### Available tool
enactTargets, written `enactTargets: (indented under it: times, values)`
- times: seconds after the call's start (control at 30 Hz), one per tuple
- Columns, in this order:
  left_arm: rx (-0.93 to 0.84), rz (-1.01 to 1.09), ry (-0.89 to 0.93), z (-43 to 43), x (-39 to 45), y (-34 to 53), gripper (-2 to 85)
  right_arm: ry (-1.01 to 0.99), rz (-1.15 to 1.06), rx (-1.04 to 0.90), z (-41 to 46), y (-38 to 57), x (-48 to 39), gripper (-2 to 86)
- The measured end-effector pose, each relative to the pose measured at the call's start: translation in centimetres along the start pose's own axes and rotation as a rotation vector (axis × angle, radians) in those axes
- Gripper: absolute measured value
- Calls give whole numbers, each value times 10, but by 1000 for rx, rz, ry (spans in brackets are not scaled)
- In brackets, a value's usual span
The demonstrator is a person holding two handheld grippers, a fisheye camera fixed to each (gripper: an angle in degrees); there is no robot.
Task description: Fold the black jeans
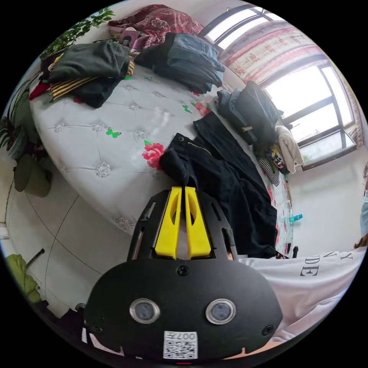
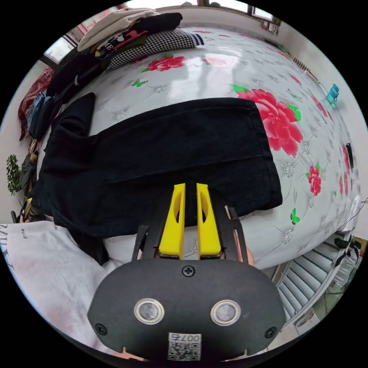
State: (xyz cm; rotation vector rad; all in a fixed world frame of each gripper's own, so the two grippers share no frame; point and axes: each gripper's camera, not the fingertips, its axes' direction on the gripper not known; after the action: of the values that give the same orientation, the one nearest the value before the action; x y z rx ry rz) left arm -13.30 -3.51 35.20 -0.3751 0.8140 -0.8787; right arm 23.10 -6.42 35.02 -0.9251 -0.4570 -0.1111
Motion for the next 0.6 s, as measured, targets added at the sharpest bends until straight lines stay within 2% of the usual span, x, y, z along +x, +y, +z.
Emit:
enactTargets:
  times: [0.33,0.5,0.6]
  values:
    - [-39,-63,-32,-6,-35,47,-8,100,18,-207,-7,-6,17,0]
    - [69,-119,-101,-41,-52,70,-6,-53,135,-90,-48,-7,43,1]
    - [183,-79,-265,-75,-42,71,-5,-125,93,82,-76,-23,39,8]
